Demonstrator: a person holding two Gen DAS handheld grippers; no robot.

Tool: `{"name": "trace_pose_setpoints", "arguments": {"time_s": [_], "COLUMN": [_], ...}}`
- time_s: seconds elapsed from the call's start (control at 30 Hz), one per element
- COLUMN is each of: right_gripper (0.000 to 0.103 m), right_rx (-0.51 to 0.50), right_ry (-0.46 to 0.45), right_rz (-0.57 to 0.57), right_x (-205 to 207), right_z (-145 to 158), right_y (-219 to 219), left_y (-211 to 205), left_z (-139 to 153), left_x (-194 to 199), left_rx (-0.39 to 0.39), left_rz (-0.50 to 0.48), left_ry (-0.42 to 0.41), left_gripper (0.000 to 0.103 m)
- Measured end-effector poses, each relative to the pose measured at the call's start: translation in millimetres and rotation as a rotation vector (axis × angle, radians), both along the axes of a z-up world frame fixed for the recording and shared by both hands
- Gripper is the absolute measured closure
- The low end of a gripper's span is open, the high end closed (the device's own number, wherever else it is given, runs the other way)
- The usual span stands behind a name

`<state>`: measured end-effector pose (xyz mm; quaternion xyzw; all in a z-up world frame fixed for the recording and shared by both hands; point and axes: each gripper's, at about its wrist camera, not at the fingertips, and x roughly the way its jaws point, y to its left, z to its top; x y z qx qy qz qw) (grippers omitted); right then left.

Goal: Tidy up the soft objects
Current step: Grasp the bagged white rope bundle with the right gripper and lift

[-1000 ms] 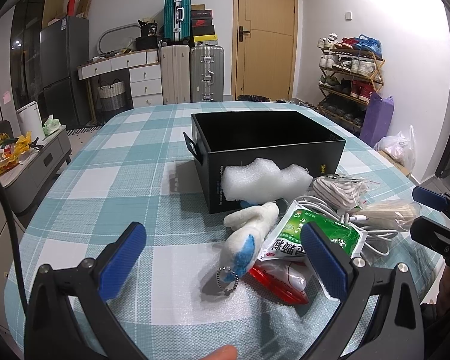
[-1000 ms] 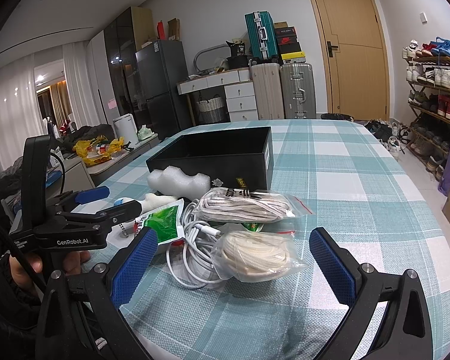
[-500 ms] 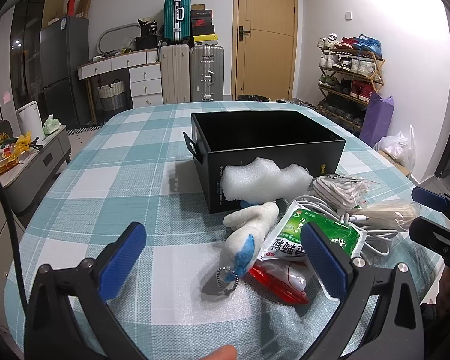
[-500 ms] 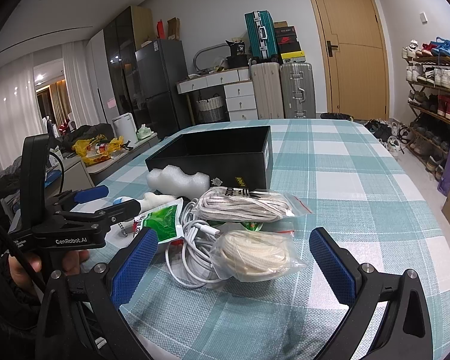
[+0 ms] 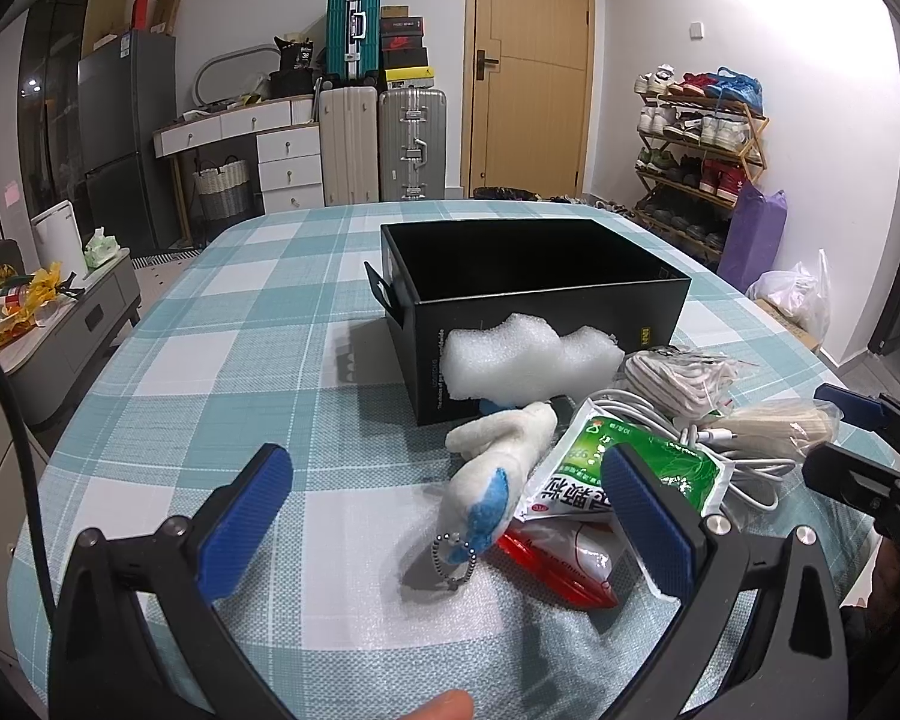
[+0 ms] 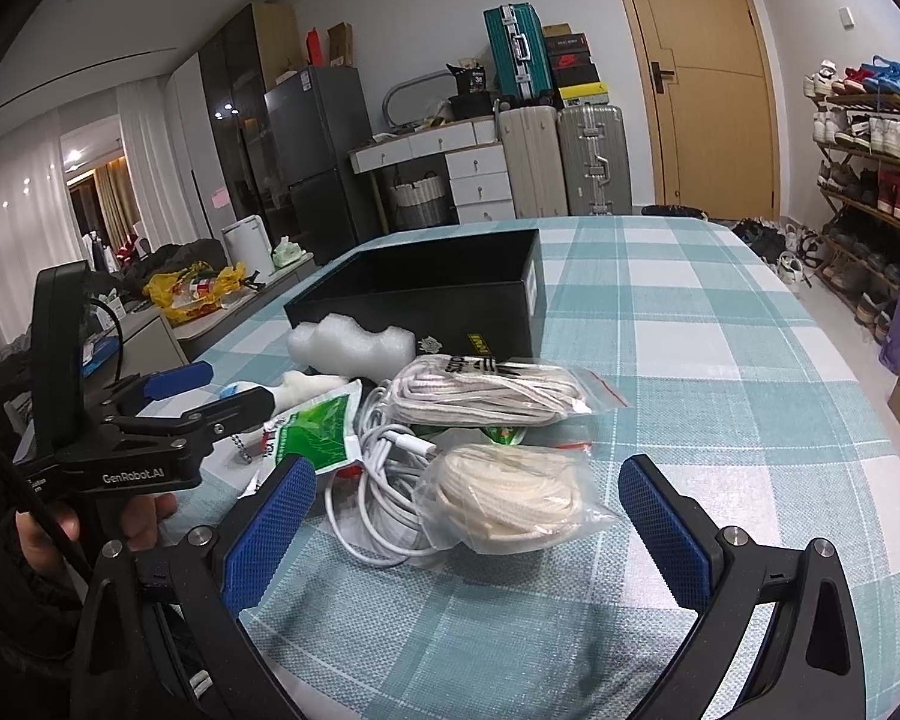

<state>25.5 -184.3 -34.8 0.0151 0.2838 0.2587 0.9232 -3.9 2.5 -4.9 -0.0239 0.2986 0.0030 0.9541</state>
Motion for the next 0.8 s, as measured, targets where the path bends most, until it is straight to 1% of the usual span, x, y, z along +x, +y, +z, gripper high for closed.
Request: {"name": "trace_pose_setpoints", "arguments": {"time_s": [0.3, 0.33, 0.37, 0.4, 0.43, 0.5, 0.57, 0.6, 0.67, 0.77, 0.8], "right_gripper": [0.001, 0.005, 0.013, 0.017, 0.025, 0.032, 0.043, 0.045, 0.054, 0.063, 0.063], "right_rx": [0.036, 0.039, 0.044, 0.046, 0.046, 0.055, 0.054, 0.052, 0.044, 0.039, 0.033], "right_ry": [0.089, 0.094, 0.102, 0.111, 0.121, 0.126, 0.136, 0.137, 0.132, 0.114, 0.108], "right_rz": [-0.04, -0.042, -0.039, -0.036, -0.034, -0.026, -0.019, -0.018, -0.017, -0.018, -0.018], "right_x": [17.4, 18.5, 19.6, 20.9, 22.0, 23.3, 23.8, 23.7, 22.5, 18.9, 17.2], "right_z": [-6.0, -6.6, -7.2, -8.0, -8.7, -10.0, -10.6, -10.8, -10.5, -9.1, -8.0], "right_y": [-4.1, -4.1, -4.1, -3.7, -3.3, -3.5, -3.2, -3.2, -4.6, -6.6, -6.5], "left_y": [-1.4, -1.6, -1.8, -1.8, -2.3, -2.5, -5.0, -6.1, -8.7, -11.5, -11.5], "left_z": [-1.4, -1.3, -0.9, -1.4, -1.0, -1.4, -1.7, -1.3, -0.6, 0.8, 1.8], "left_x": [1.3, 1.0, 1.2, 1.2, 1.2, 1.0, 1.6, 2.1, 2.5, 2.2, 2.1], "left_rx": [0.004, 0.004, 0.004, 0.005, 0.005, 0.007, 0.01, 0.011, 0.019, 0.037, 0.039], "left_rz": [-0.003, -0.003, -0.003, -0.004, -0.005, -0.008, -0.02, -0.029, -0.045, -0.067, -0.066], "left_ry": [0.002, 0.001, 0.001, 0.002, 0.002, 0.004, 0.011, 0.015, 0.026, 0.039, 0.045], "left_gripper": [0.0, 0.0, 0.0, 0.0, 0.0, 0.0, 0.0, 0.0, 0.0, 0.0, 0.0]}}
